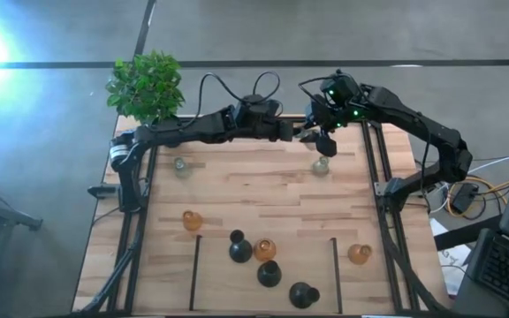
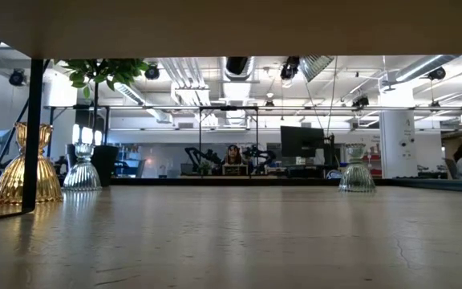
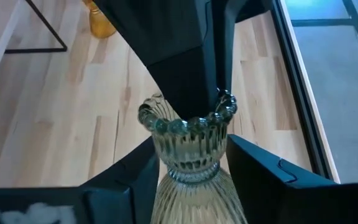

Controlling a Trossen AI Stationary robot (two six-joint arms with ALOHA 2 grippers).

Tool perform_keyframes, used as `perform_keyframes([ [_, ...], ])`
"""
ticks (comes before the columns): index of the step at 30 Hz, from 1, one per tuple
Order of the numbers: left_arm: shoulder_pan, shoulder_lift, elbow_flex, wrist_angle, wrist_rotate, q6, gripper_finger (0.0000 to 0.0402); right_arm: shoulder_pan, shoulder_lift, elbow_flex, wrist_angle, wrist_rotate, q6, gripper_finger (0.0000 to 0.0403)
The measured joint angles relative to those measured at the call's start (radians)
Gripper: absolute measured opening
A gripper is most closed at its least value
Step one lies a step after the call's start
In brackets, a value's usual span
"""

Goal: Pick & Place candle stick holders
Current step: Put the bottom right transparent glass candle holder on the shelf

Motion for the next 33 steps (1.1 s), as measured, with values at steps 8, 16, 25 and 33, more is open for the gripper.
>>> perform_keyframes([
  [8,0.002,0.000,0.000,0.008,0.017,-0.006,0.0032,0.001,-0.001,0.000,0.014,-0.001,-0.019,0.0118],
  [16,0.002,0.000,0.000,0.013,0.022,0.042,0.0033,0.001,-0.005,0.000,0.017,0.004,-0.016,0.0117],
  [25,0.001,-0.004,0.001,0.010,0.027,0.195,0.0149,-0.001,-0.046,-0.001,-0.022,0.004,0.012,0.0117],
  [33,0.017,-0.049,0.000,-0.124,0.026,0.294,0.0219,0.001,-0.145,-0.001,-0.111,-0.063,0.023,0.0117],
])
